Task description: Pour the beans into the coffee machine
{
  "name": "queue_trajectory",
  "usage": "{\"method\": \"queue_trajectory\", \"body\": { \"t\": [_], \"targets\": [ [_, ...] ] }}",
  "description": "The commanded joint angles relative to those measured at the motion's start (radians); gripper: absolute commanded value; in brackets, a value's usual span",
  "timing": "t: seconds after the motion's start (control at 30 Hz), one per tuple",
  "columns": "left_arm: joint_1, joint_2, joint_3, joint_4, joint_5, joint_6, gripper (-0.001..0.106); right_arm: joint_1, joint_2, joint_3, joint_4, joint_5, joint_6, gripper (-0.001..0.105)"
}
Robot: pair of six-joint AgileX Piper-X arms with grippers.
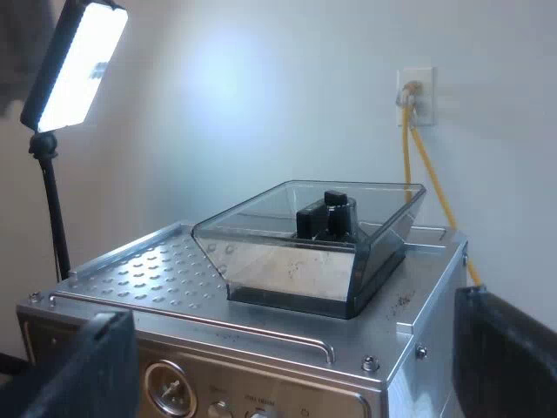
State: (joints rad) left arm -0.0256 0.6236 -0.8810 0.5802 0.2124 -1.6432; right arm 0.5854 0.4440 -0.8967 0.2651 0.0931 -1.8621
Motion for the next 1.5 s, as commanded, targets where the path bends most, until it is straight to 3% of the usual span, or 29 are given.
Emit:
{"method": "queue_trajectory", "body": {
  "t": [0.03, 0.43, 0.5, 0.77, 0.93, 1.07, 1.33, 1.37, 1.5],
  "targets": [
    [-0.022, 0.055, -0.067, -0.016, -0.008, 0.004, 0.026, 0.003, -0.005, -0.006, -0.020, 0.001, 0.000, 0.079],
    [-0.127, 0.333, -0.353, -0.017, -0.034, 0.010, 0.026, 0.003, -0.005, -0.006, -0.020, 0.001, 0.004, 0.079],
    [-0.150, 0.420, -0.449, -0.017, -0.038, 0.010, 0.026, 0.003, -0.005, -0.006, -0.020, 0.001, 0.004, 0.079],
    [-0.202, 0.601, -0.663, -0.017, -0.061, 0.010, 0.026, 0.003, -0.005, -0.006, -0.020, 0.001, 0.004, 0.079],
    [-0.220, 0.653, -0.719, -0.015, -0.063, 0.010, 0.026, 0.003, -0.005, -0.006, -0.020, 0.001, 0.004, 0.079],
    [-0.276, 0.759, -0.824, -0.009, -0.081, 0.010, 0.026, 0.003, -0.005, -0.006, -0.020, 0.001, 0.004, 0.079],
    [-0.317, 0.829, -0.888, -0.009, -0.092, 0.010, 0.026, 0.003, -0.005, -0.006, -0.020, -0.006, 0.004, 0.079],
    [-0.341, 0.881, -0.934, -0.009, -0.101, 0.010, 0.026, 0.003, -0.005, -0.006, -0.020, -0.006, 0.004, 0.079],
    [-0.341, 0.920, -0.979, -0.009, -0.106, 0.010, 0.026, 0.003, -0.005, -0.006, -0.020, -0.006, 0.004, 0.079]
  ]
}}
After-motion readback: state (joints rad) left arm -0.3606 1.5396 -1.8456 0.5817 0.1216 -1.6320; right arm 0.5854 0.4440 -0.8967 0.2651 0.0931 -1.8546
